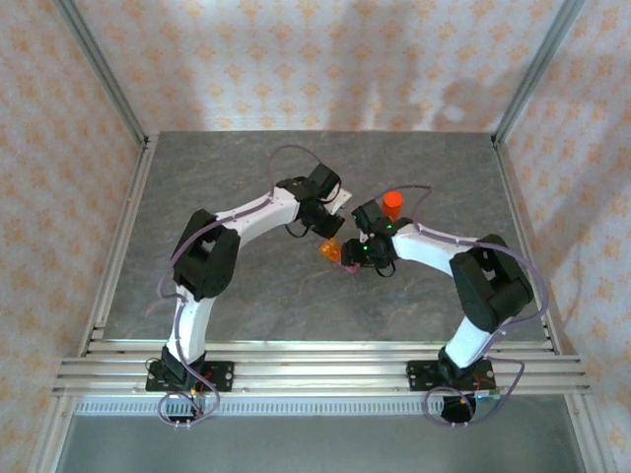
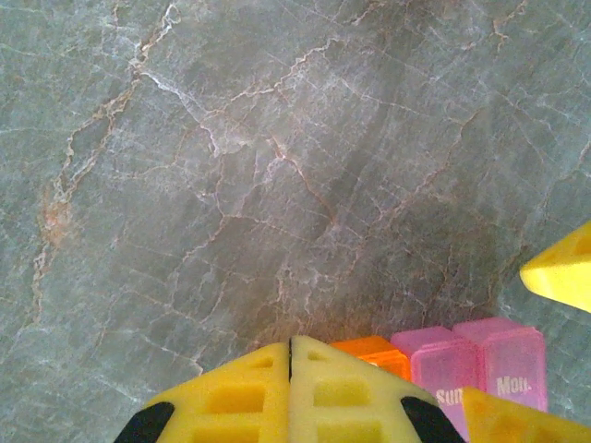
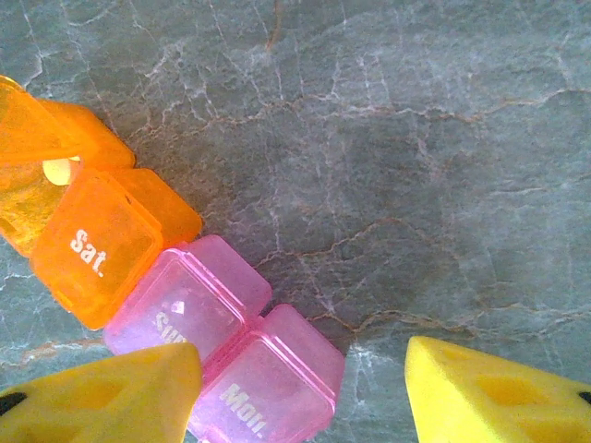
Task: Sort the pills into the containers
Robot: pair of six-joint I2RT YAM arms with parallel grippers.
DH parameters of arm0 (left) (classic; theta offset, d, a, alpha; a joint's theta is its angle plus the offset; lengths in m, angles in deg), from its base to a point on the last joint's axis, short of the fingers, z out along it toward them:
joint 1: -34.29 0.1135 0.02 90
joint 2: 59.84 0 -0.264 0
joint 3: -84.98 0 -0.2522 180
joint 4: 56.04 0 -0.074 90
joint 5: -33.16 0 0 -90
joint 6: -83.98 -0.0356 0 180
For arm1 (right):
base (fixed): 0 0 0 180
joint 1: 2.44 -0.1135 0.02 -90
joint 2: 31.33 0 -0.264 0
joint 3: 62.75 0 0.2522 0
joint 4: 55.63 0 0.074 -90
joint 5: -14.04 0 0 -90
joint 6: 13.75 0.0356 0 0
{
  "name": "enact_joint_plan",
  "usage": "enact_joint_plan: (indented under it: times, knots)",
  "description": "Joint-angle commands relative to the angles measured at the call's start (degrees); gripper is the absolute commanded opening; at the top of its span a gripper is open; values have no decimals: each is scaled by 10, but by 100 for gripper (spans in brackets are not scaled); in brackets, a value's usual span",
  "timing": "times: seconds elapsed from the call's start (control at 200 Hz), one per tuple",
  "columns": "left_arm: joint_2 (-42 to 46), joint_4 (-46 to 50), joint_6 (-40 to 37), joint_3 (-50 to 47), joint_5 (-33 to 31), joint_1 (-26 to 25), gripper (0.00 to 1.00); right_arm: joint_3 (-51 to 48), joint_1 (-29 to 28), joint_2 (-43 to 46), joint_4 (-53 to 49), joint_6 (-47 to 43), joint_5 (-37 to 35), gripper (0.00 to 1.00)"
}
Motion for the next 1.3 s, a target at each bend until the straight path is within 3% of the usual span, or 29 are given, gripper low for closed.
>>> enact_joint_plan:
  times: [0.0,1.296]
  knots:
    - [31,20,-10,-18,2,-4,0,-7,1,-31,-13,9,-56,61]
    - [43,-7,0,-107,-1,-10,0,-7,1,-42,-8,11,-53,61]
